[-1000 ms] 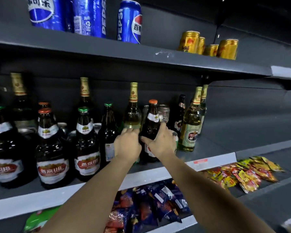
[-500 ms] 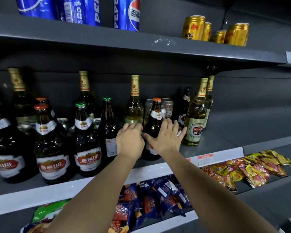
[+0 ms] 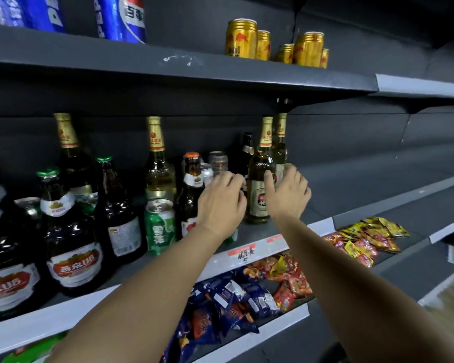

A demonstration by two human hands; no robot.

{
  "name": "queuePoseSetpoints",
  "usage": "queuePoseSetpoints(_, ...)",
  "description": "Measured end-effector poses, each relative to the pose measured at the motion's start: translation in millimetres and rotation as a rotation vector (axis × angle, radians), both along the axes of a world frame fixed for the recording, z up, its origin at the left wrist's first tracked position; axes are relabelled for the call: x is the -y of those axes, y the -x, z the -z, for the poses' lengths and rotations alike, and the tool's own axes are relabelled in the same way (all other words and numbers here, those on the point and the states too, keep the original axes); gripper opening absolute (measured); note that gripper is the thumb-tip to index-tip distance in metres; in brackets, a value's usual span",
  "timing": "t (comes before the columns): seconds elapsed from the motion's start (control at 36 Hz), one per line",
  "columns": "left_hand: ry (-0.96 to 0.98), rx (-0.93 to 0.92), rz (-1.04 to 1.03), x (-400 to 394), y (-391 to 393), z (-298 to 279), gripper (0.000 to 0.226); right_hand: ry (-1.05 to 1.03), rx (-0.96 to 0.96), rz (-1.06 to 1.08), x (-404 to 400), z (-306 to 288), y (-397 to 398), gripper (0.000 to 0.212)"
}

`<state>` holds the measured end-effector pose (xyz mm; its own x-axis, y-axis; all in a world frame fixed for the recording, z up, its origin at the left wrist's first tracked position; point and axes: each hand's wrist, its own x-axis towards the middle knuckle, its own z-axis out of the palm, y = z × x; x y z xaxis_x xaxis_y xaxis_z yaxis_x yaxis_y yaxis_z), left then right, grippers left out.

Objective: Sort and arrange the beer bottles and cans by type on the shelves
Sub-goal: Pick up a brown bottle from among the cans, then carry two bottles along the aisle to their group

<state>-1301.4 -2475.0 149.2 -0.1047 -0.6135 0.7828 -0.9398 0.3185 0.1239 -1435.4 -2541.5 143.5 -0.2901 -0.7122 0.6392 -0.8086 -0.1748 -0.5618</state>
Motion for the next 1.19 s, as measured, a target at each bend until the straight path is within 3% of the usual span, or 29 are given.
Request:
queuePoseSetpoints(0.17, -0.180, -0.098, -0.112, 36, 41, -6, 0.032, -0.175, 0.135, -0.256, 41, -13, 38, 0.056)
queuePoseSetpoints(0.25, -0.266, -0.182, -0.180, 52, 56, -8, 0.040, -0.256, 0.161, -0.439, 62, -13, 42, 0.072)
queuePoseSetpoints(0.42, -0.274, -0.534, -0.170, 82, 77, -14, 0.061, -0.281, 0.277, -0.691, 89, -13, 46, 0.082)
queuePoseSetpoints(0.56, -0.311, -0.931, -0.114, 108, 97, -6, 0.098, -0.234, 0.264, -0.634, 106, -9, 63, 0.056)
queuePoseSetpoints(0.67, -0.276, -1.046, -0.122, 127, 109, 5, 0.119, -0.165, 0.212, -0.466, 125, -5, 79, 0.043)
queuePoseSetpoints(0.72, -0.238, -1.050, -0.159, 136, 110, 7, 0.117, -0.190, 0.148, -0.436, 140, -5, 85, 0.043)
queuePoseSetpoints(0.81, -0.199, -1.069, -0.185, 147, 108, 9, 0.092, -0.277, 0.105, -0.418, 157, -6, 91, 0.048)
queuePoseSetpoints(0.89, -0.184, -1.071, -0.179, 152, 105, 10, 0.075, -0.358, 0.127, -0.423, 172, -7, 92, 0.066)
queuePoseSetpoints(0.97, -0.142, -1.054, -0.172, 154, 105, 11, 0.068, -0.402, 0.181, -0.446, 187, -5, 87, 0.082)
queuePoseSetpoints(1.19, -0.087, -1.039, -0.163, 158, 104, 20, 0.065, -0.481, 0.451, -0.477, 219, 1, 68, 0.097)
